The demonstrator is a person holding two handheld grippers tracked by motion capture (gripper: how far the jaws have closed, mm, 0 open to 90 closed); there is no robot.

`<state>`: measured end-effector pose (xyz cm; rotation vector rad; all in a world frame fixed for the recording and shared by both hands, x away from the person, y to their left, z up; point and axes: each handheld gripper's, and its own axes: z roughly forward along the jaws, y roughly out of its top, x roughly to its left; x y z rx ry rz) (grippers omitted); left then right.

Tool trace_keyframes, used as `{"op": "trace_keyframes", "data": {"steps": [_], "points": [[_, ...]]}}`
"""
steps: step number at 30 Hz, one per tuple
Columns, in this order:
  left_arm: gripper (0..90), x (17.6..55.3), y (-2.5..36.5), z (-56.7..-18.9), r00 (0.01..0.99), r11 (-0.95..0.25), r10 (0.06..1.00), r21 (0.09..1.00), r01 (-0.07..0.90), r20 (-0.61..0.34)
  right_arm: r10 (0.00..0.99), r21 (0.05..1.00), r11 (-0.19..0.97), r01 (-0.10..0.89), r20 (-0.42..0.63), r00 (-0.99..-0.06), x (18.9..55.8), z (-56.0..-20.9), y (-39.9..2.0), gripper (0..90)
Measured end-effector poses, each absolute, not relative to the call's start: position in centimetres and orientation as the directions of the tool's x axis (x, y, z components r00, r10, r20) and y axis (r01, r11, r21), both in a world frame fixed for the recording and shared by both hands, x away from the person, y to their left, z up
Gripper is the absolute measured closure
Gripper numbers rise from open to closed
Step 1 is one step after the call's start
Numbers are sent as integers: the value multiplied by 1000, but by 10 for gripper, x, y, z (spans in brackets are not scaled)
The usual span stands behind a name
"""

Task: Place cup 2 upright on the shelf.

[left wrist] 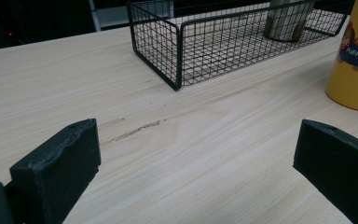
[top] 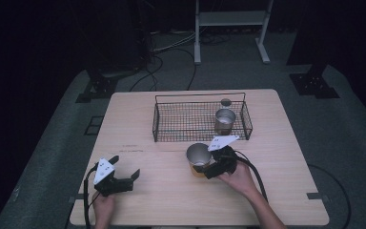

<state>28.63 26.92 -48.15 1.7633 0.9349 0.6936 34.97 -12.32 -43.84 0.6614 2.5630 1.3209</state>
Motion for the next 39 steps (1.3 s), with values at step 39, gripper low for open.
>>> {"op": "trace_keyframes", "data": {"steps": [39], "points": [[0,287,270,-482,542,-218,840,936,275,36,444,811,492,316,79,-893,379,-377,-137,141]]}}
